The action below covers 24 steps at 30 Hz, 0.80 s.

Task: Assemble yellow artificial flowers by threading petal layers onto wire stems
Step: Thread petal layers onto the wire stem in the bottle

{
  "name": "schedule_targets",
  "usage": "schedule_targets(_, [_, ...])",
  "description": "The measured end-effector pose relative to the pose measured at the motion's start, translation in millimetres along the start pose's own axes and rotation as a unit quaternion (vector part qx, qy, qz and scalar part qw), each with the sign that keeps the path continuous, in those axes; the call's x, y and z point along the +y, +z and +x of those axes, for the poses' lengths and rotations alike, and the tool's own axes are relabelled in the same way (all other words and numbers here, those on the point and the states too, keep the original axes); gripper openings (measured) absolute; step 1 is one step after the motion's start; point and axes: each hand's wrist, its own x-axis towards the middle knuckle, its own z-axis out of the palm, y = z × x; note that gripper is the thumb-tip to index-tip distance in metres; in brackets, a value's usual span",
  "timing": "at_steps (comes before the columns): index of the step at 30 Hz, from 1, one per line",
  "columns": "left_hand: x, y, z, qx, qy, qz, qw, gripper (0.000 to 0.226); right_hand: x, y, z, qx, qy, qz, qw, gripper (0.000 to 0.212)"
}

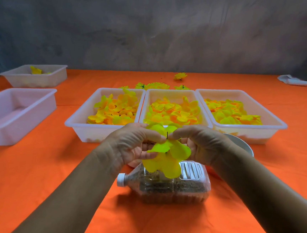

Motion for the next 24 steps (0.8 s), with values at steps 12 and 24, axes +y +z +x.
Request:
schedule_targets(12, [-0.2,-1.7,-3.7,0.065,0.047,0.124,0.989,0.046,2.8,-2.3,-0.7,0.012,-0.031,-0.083,0.996,0.028])
schedule_targets(24, [-5.1,0.4,-3.8,0.073,0.074,0.160,0.982,0.039,7.0,-3.0,-0.3,0.036,-0.028,-0.143,0.989,0.017])
